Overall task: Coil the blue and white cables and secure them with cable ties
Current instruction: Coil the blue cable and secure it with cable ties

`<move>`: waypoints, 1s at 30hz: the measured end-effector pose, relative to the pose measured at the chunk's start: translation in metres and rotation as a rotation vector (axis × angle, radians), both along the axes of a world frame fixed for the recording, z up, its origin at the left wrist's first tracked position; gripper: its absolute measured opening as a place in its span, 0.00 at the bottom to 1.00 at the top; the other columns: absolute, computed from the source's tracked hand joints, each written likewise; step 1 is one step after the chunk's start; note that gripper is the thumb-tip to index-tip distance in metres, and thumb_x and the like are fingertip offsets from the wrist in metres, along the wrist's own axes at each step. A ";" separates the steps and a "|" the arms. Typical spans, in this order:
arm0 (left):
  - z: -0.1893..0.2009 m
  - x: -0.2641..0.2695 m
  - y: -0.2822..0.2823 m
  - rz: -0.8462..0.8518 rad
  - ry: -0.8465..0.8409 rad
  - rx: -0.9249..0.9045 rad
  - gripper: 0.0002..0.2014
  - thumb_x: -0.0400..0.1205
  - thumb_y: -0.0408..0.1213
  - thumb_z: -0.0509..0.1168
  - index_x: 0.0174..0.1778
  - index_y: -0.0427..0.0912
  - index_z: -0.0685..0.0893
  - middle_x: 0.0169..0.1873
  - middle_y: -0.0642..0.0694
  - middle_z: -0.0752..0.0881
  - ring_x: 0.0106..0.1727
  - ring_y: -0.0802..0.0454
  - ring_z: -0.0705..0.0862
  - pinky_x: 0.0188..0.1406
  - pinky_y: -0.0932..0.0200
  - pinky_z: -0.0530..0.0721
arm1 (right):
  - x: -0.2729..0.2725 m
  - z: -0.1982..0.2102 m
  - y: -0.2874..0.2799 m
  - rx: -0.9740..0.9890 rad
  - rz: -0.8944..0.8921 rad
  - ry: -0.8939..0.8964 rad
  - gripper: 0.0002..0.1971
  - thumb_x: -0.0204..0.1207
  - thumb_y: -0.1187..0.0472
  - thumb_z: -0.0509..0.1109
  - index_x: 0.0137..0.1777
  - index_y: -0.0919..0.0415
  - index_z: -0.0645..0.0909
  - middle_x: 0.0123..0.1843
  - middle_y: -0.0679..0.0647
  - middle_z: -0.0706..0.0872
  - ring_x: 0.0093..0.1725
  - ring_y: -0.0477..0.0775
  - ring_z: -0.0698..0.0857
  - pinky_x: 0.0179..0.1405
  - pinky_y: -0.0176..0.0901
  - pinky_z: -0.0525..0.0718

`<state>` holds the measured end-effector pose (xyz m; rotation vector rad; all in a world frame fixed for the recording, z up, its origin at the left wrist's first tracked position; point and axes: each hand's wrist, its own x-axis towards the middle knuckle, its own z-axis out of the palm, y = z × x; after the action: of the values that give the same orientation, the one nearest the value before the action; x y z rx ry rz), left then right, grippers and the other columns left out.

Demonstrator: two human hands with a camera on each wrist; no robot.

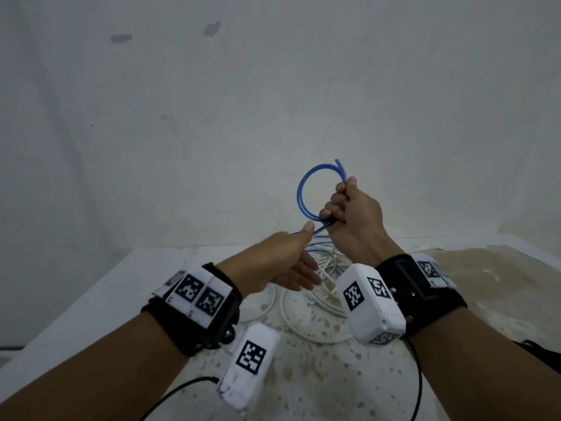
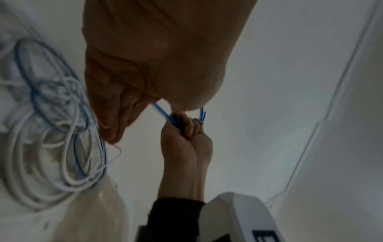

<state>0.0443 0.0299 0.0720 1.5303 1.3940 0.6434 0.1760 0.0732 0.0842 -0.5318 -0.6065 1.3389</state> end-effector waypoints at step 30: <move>0.025 -0.034 0.035 -0.008 -0.195 0.629 0.15 0.90 0.29 0.53 0.66 0.39 0.83 0.42 0.44 0.87 0.22 0.59 0.75 0.24 0.65 0.77 | -0.008 -0.022 -0.017 -0.034 0.325 -0.398 0.19 0.89 0.50 0.57 0.36 0.58 0.74 0.22 0.46 0.61 0.18 0.45 0.59 0.27 0.40 0.71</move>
<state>0.0105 0.0651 0.0968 1.8847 1.0846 1.2752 0.1683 0.0566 0.0623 -0.7604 -1.0315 1.5623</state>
